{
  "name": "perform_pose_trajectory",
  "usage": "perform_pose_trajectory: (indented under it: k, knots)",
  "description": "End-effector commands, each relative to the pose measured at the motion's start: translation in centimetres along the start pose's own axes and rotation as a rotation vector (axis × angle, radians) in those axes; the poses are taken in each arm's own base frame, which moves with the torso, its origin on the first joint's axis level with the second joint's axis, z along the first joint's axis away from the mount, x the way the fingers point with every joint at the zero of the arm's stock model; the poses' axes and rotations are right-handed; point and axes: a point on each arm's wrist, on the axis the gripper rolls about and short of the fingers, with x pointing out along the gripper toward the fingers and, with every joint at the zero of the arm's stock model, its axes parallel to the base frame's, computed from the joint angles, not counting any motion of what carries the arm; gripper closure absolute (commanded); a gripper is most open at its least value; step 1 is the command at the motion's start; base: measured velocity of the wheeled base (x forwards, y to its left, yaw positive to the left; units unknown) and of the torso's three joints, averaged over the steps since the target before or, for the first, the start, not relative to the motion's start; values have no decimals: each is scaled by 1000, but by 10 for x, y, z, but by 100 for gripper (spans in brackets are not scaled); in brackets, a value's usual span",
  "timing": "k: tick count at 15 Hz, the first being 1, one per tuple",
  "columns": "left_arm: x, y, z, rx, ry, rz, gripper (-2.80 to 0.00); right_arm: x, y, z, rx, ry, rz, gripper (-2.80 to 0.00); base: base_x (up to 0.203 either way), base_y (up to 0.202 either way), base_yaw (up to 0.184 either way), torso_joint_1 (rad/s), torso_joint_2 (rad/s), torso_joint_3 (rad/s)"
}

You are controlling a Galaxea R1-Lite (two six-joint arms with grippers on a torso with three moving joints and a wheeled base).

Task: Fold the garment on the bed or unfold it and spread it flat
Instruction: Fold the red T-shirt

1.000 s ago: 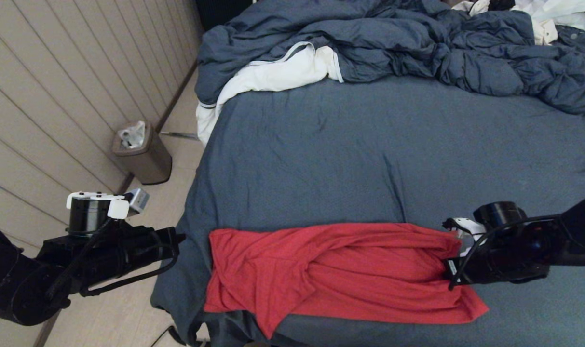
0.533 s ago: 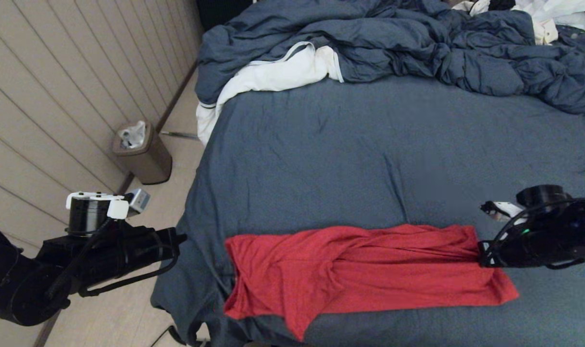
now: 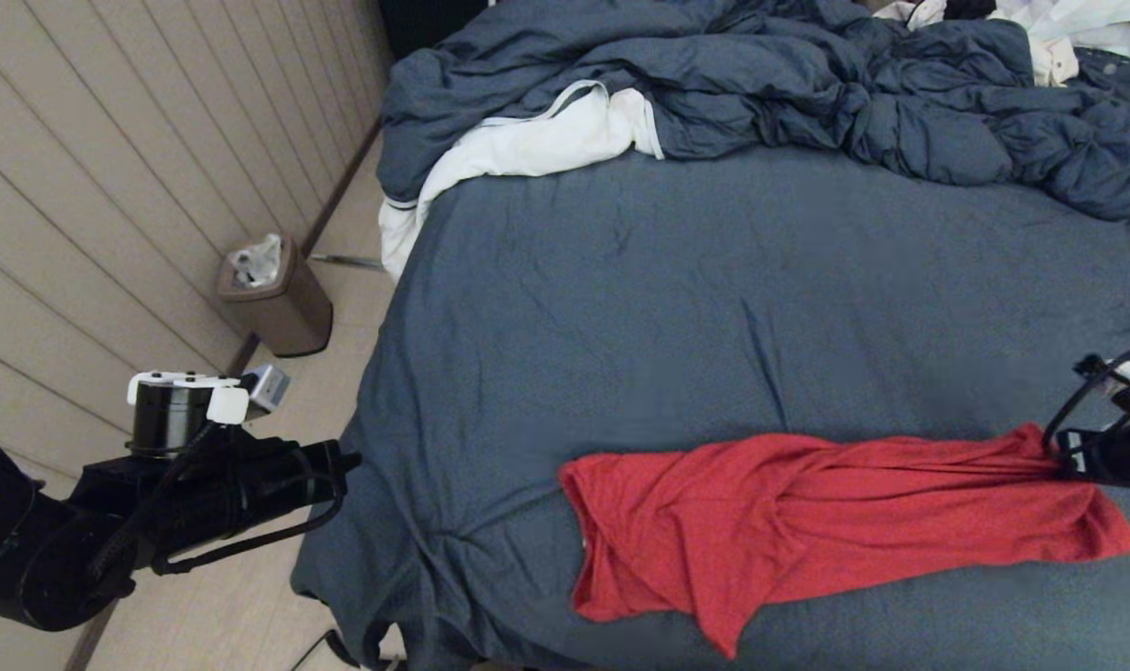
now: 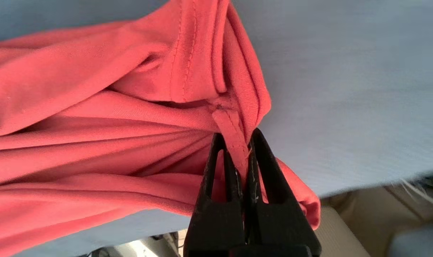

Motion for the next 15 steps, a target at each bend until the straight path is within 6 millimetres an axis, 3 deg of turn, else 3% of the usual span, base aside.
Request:
perform_pose_trajectory:
  k: [1,4,5,7,9,11,15]
  knots:
    - [1,0,-1,-3,2,-1,0,7,-37,3,58,3,-49,0,0,0,0,0,0,0]
    - [1,0,0,-2,-1,-2,0,2,-81,8,132,4,-108,0,0,0,0,0,0,0]
    - [0,0,0,-2,-3,-3,0,-6,-86,9,144,28,-103,0,0,0,0,0,0,0]
    - [-1,-1,1,-2,-6,-4,0,-35,-75,13,147,42,-48,0,0,0,0,0,0,0]
    - [-2,-1,1,-2,-9,-5,0,-62,-35,22,101,47,78,0,0,0,0,0,0,0]
    - [-2,-1,2,-2,-10,-5,0,-95,23,31,3,50,201,0,0,0,0,0,0,0]
    - [-3,-1,2,-2,-11,-6,0,-140,136,22,-183,76,415,0,0,0,0,0,0,0]
